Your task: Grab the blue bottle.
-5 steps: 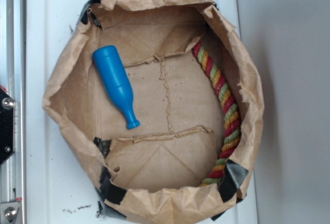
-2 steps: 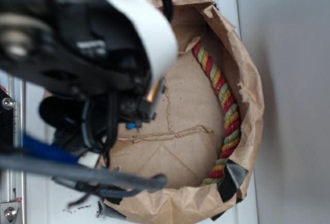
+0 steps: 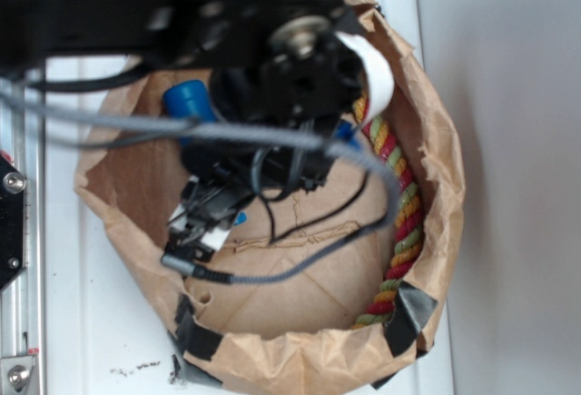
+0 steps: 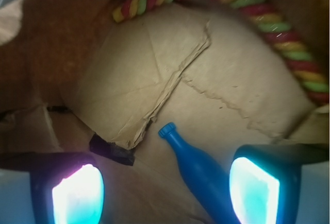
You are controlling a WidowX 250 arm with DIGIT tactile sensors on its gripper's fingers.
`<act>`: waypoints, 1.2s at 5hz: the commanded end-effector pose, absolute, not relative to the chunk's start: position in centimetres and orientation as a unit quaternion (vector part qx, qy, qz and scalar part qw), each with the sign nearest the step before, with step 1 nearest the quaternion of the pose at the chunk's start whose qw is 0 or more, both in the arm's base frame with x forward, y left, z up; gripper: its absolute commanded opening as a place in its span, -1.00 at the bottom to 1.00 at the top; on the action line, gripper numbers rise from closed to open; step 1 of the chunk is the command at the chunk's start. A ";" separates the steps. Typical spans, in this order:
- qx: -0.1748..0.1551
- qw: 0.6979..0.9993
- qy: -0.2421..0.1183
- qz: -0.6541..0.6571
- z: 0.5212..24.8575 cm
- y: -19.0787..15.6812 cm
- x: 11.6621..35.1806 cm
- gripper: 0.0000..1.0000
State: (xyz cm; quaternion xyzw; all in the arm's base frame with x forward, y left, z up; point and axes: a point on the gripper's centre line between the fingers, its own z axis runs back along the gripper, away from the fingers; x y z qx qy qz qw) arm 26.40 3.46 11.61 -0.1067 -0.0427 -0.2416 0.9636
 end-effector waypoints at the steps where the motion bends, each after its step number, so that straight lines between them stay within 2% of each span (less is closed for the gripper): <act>1: -0.101 0.970 -0.032 -0.218 11.6 3.8 25.1 1.00; 3: -0.101 0.970 -0.032 -0.218 11.6 3.8 25.1 1.00; 4: -0.082 0.968 -0.044 -0.233 10.2 3.8 25.5 1.00; 5: -0.080 0.968 -0.035 -0.235 8.7 4.7 27.3 1.00; 6: -0.055 0.968 -0.027 -0.242 6.3 6.3 29.6 1.00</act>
